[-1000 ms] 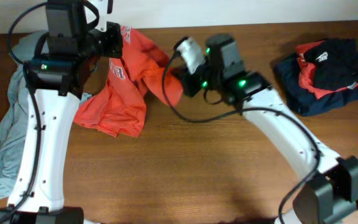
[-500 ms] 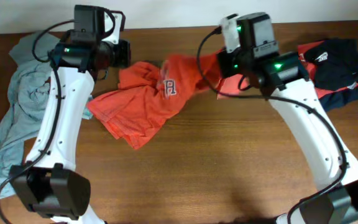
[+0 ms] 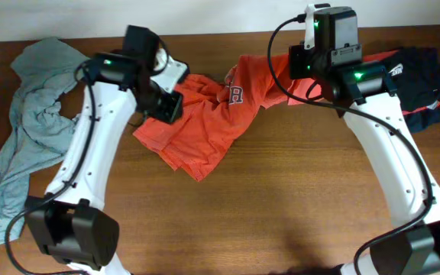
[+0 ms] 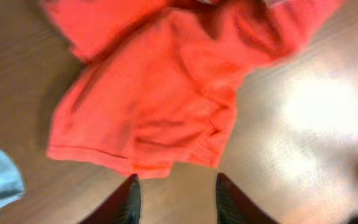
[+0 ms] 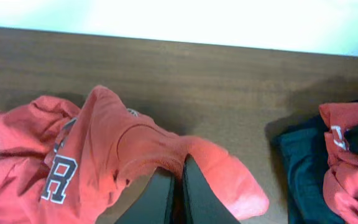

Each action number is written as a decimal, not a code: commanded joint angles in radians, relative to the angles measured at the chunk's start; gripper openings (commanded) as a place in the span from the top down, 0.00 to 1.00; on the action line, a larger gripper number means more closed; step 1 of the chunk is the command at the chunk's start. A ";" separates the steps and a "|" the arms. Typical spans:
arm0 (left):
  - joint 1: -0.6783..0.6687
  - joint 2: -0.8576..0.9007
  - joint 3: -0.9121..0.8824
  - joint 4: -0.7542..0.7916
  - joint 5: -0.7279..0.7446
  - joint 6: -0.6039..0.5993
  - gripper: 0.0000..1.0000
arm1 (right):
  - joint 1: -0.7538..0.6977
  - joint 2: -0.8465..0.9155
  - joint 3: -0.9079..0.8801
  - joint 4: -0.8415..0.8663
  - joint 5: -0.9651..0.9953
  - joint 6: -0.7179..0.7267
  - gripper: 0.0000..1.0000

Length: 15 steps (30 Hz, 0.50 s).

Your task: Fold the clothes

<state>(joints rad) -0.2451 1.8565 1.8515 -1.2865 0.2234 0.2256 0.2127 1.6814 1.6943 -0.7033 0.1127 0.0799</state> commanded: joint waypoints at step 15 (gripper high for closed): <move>-0.148 0.100 -0.233 0.106 -0.093 0.218 0.44 | -0.086 0.015 0.025 0.013 -0.128 0.033 0.96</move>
<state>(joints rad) -0.3981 1.9301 1.6585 -1.2003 0.1669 0.4164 0.1387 1.6917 1.6943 -0.6899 0.0105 0.1047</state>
